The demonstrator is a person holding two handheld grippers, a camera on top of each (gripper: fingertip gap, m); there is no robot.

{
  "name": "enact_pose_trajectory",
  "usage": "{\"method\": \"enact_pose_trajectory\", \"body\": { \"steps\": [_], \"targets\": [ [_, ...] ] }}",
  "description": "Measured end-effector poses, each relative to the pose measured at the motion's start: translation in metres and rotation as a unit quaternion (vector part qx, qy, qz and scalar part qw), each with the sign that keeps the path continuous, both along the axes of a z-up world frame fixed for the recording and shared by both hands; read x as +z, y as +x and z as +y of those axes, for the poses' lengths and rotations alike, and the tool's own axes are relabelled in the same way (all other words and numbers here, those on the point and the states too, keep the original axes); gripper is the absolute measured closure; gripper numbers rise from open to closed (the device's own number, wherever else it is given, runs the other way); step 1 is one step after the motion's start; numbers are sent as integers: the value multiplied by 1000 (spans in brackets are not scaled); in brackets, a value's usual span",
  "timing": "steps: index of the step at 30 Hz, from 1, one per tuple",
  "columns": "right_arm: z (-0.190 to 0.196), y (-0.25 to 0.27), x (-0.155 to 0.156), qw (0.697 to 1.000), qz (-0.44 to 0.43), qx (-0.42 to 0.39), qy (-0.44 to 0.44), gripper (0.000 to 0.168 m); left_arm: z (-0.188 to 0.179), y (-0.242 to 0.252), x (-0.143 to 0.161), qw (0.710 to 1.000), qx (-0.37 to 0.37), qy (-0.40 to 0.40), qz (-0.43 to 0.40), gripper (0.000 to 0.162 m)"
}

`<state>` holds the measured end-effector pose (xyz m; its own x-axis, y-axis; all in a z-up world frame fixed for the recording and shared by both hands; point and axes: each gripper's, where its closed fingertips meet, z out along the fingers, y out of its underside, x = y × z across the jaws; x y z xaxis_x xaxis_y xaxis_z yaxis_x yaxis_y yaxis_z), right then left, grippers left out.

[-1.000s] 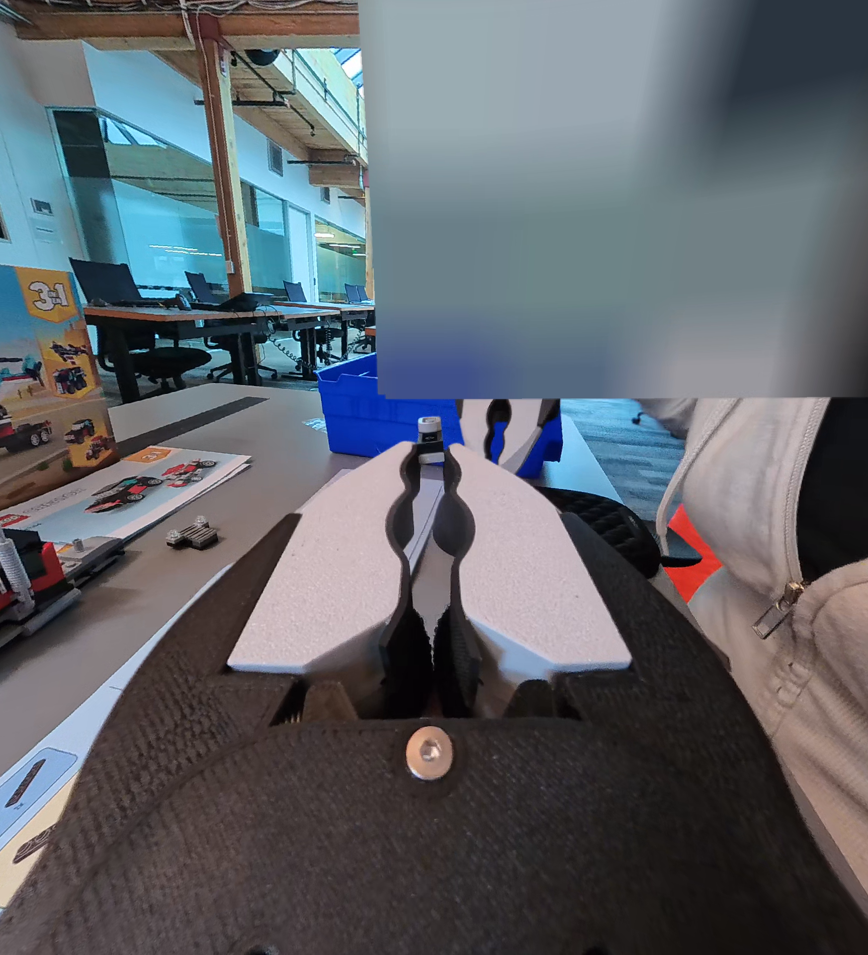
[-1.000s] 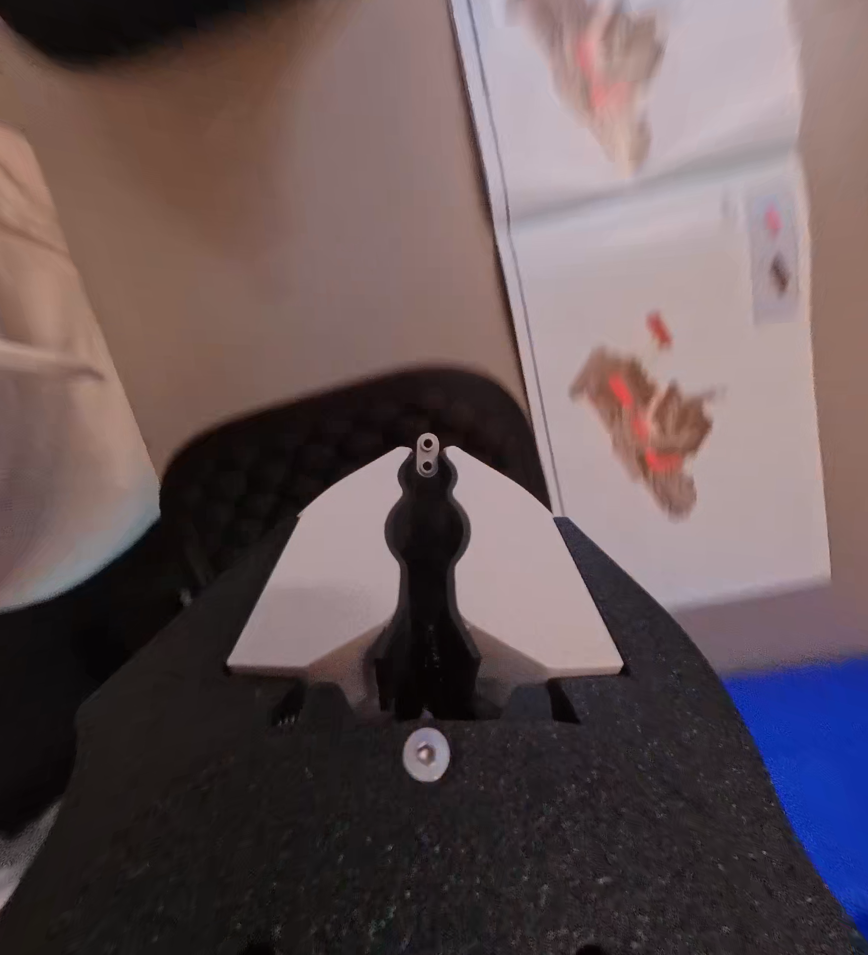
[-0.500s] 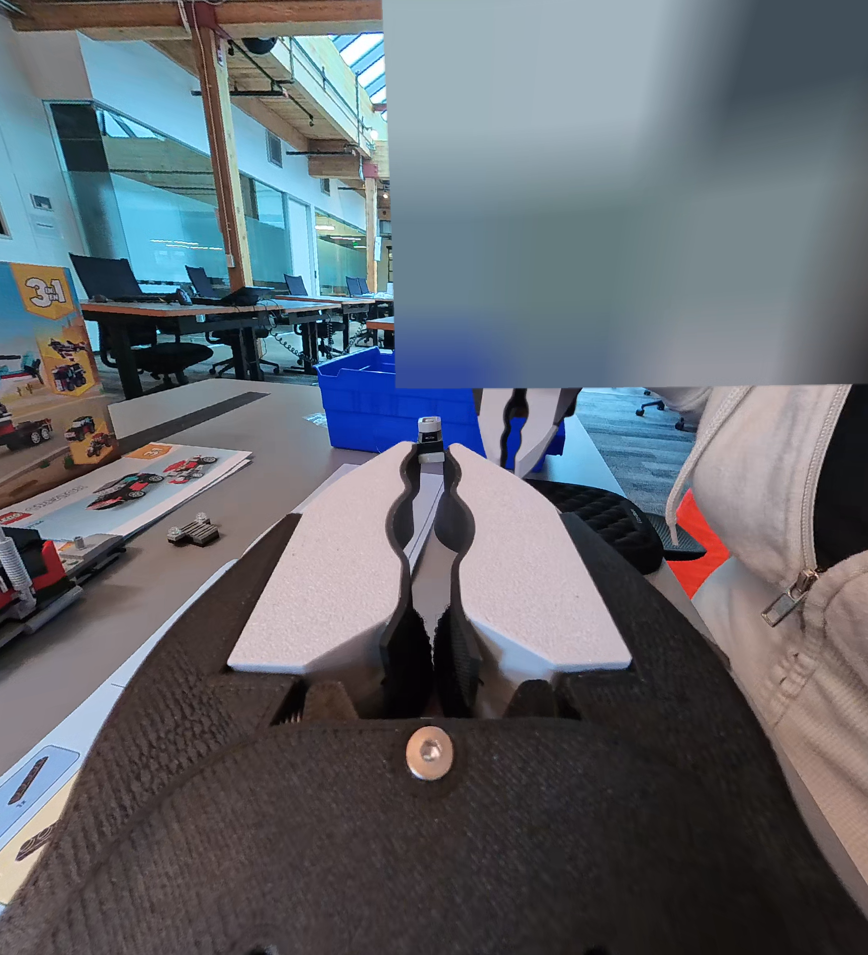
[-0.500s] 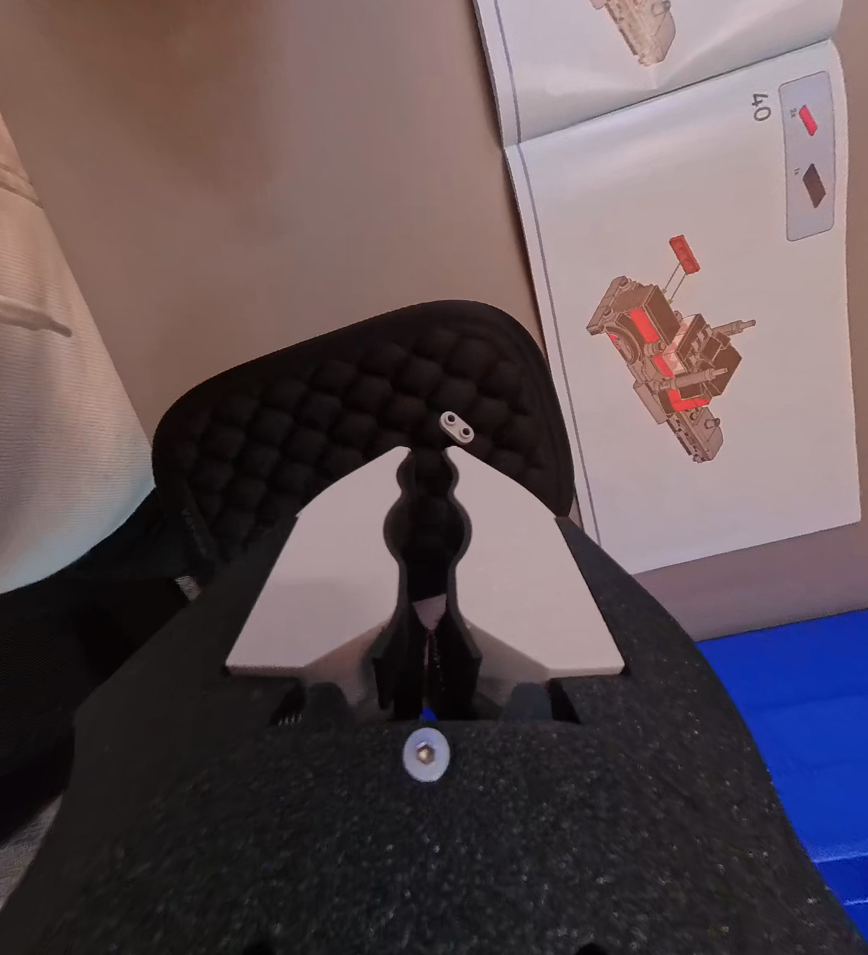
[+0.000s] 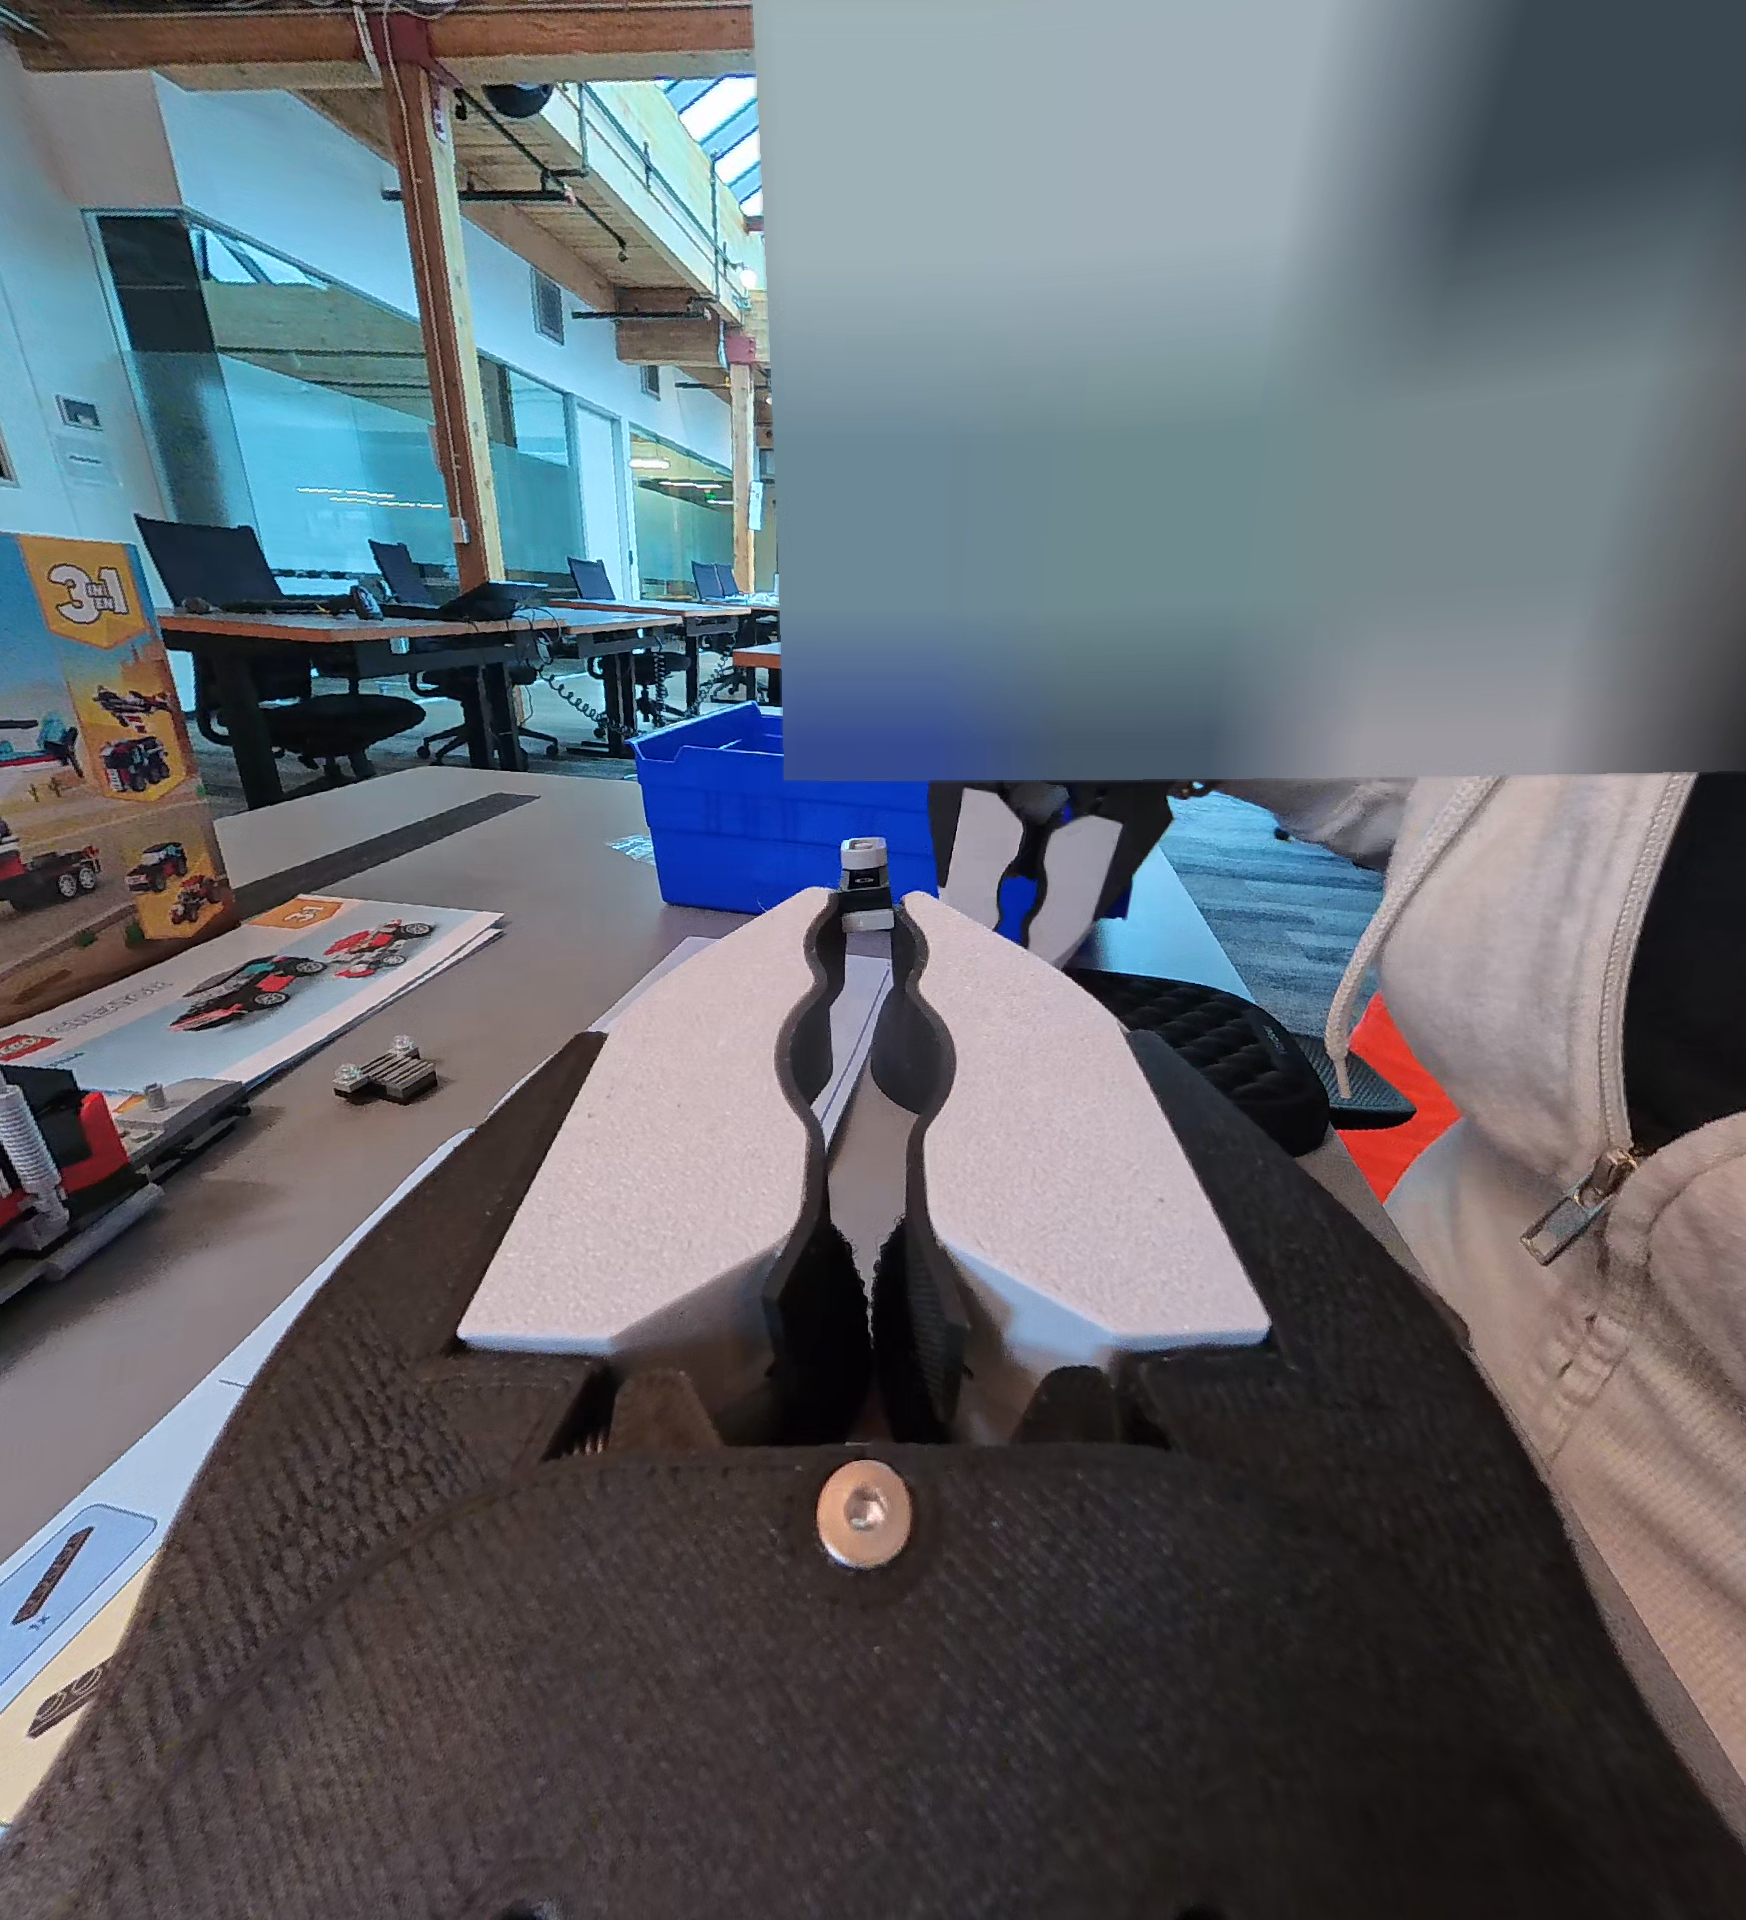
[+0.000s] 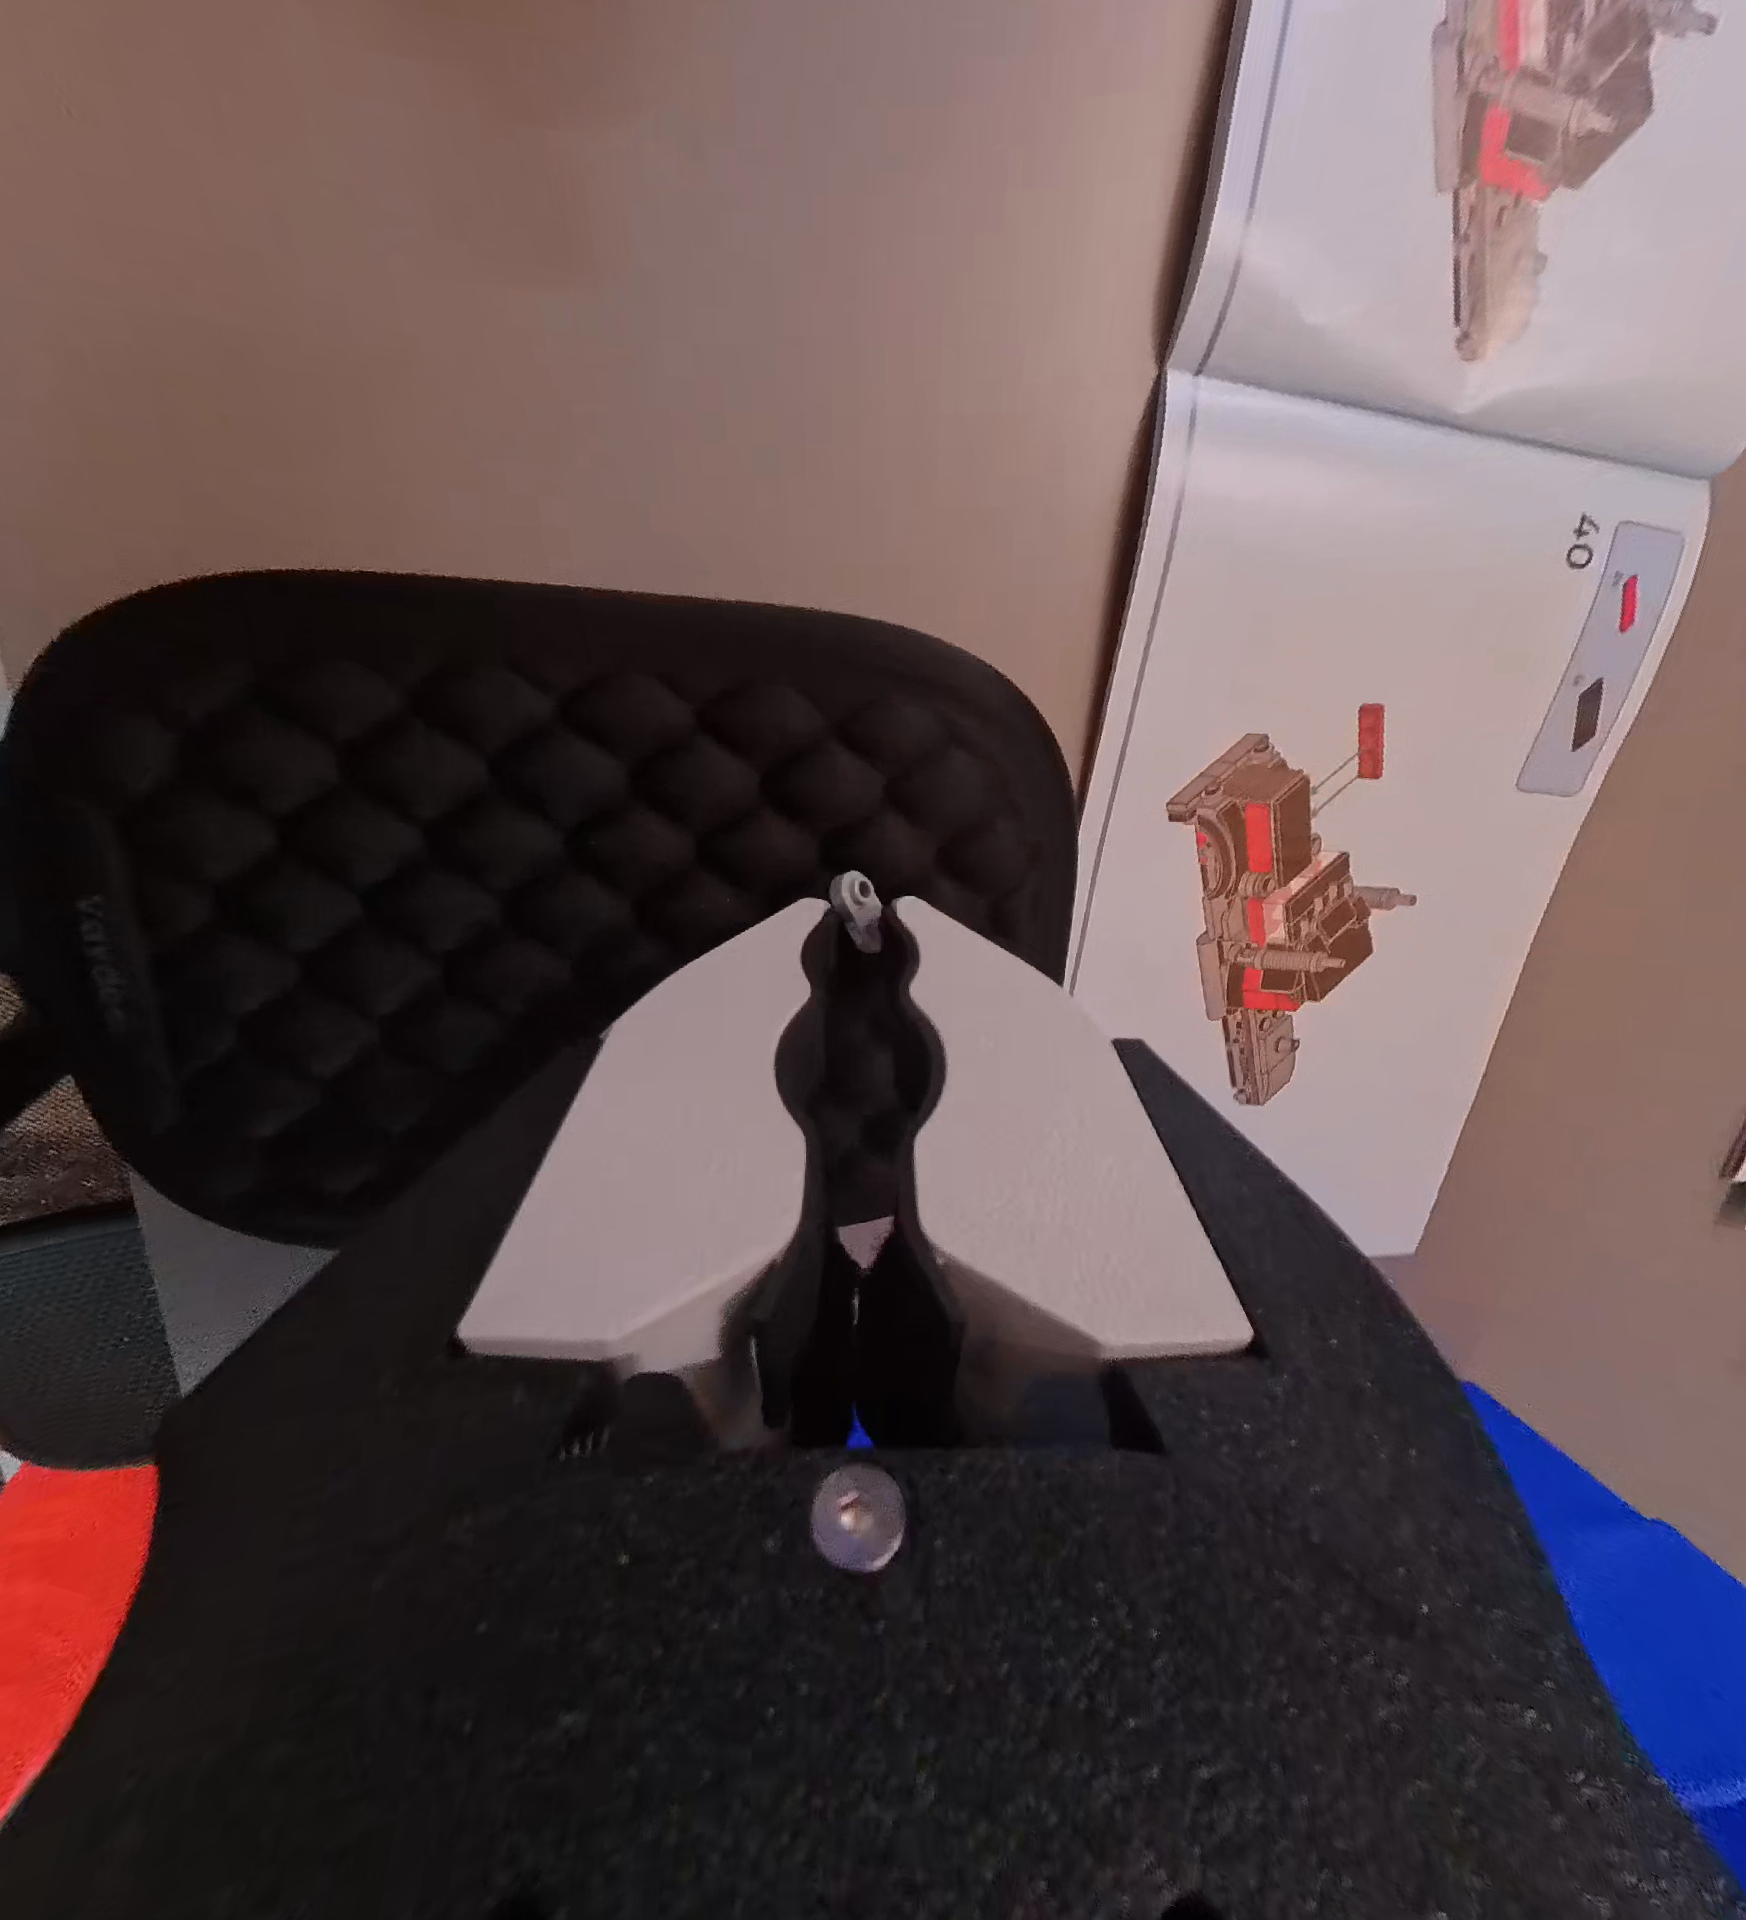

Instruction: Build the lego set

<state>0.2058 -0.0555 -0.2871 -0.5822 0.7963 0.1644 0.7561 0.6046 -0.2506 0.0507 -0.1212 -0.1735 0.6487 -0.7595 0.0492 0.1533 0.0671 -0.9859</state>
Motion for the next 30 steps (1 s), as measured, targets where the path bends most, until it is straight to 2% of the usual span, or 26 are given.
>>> {"method": "enact_pose_trajectory", "body": {
  "steps": [3,6,10,19,24,30],
  "targets": [
    [-6,-1,5,997,-17,-28,-75,162,0,0,0,1000,-1,0,0,154],
    [-16,0,11,981,-56,-65,-175,162,-1,0,0,1000,-1,1,0,154],
    [0,1,-2,978,-98,-94,-159,161,-1,0,0,1000,-2,1,0,154],
    [10,-5,2,983,-71,-84,-148,160,-1,0,0,1000,-5,0,-1,154],
    [5,-7,11,989,-39,-39,-135,155,-1,0,1,1000,-4,1,-4,154],
    [4,3,10,996,0,81,-38,158,-1,1,0,1000,-5,1,-2,154]
  ]
}}
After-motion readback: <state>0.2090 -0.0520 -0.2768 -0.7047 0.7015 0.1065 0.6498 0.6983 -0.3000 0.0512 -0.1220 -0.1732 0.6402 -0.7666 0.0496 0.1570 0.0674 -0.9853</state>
